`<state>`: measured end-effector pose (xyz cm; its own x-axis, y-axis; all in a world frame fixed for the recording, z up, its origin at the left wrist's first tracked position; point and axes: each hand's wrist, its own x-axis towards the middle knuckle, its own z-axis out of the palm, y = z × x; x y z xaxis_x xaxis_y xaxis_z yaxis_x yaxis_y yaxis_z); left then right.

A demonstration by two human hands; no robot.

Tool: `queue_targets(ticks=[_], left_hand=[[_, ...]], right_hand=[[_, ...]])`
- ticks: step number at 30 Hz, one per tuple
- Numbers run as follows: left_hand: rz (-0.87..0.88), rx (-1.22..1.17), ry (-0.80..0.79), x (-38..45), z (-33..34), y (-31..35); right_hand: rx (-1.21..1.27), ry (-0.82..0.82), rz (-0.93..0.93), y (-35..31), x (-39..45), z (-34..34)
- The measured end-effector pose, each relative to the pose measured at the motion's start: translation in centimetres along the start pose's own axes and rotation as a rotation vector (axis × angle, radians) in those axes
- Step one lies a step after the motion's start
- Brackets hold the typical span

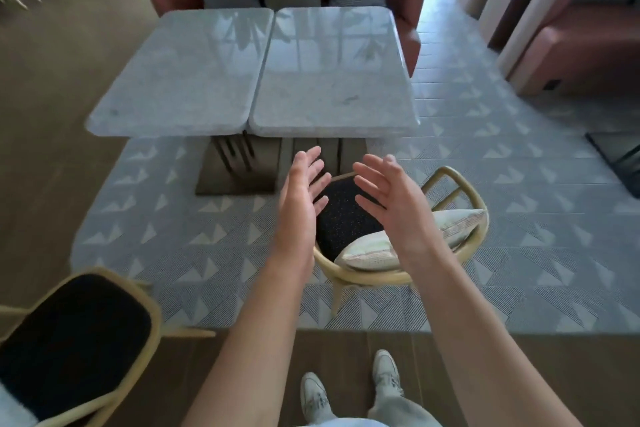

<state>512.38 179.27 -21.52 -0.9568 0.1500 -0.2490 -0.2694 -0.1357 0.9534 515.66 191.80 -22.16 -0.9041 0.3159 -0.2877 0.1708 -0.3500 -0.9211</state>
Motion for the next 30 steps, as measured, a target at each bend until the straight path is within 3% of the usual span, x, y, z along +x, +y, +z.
queue_targets(ticks=[16,30], left_hand=[[-0.240,-0.099,0.111,1.5,8.0,-6.2],[-0.628,-0.145,0.187,3.2,14.3,-19.7]], right_hand=[[-0.007,0.049,0.121,0.7,3.2,-9.7],[-0.136,0.218,0.306,8.2,6.0,-20.6]])
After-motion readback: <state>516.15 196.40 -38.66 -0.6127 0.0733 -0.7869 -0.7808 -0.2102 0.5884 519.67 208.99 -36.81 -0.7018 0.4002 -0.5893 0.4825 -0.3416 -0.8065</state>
